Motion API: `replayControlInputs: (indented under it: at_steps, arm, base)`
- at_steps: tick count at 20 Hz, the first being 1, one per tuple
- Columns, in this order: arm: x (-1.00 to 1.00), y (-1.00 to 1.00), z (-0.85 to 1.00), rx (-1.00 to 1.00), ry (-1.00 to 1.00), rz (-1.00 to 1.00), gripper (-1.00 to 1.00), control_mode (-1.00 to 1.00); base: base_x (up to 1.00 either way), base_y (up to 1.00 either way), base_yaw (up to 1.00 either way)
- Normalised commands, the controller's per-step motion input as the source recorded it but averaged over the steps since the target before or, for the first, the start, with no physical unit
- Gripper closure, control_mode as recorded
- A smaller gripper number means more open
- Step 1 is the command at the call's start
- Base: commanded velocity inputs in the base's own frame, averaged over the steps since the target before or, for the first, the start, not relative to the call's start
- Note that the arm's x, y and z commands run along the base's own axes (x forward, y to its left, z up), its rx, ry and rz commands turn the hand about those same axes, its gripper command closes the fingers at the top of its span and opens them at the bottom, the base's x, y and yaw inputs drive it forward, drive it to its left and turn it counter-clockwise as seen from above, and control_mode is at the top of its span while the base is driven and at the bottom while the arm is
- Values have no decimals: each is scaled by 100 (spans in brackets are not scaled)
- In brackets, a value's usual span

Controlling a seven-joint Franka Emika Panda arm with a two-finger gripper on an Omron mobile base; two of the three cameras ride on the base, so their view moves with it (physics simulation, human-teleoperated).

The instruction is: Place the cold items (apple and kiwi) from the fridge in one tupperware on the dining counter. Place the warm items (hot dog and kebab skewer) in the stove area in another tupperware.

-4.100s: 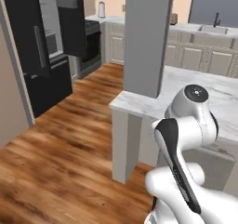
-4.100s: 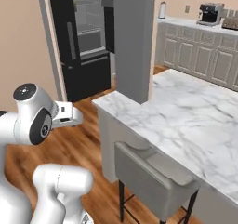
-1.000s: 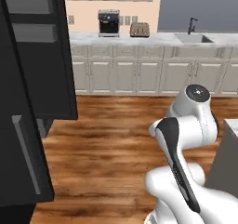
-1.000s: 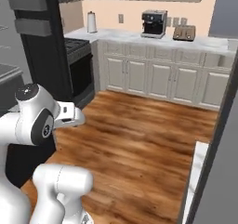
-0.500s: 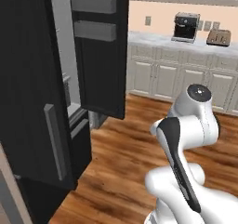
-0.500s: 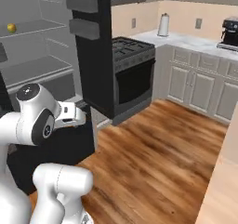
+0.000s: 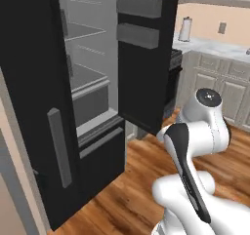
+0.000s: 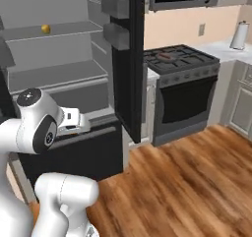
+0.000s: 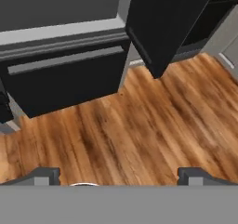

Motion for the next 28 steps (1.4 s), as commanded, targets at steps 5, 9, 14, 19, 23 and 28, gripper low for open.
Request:
replayControlInputs:
  at_steps: [5, 9, 14, 19, 23, 28]
  arm:
    - [0, 0, 0, 0, 0, 0, -100, 100]
    - [0, 0, 0, 0, 0, 0, -100, 100]
    - [0, 0, 0, 0, 0, 0, -100, 100]
    - [0, 0, 0, 0, 0, 0, -100, 100]
    - [0, 0, 0, 0, 0, 0, -100, 100]
    - [0, 0, 0, 0, 0, 0, -100, 100]
  base:
    - [52, -50, 52]
    - [55, -41, 51]
    - [53, -33, 51]
    - [57, -34, 43]
    - [58, -41, 24]
    - [67, -27, 9]
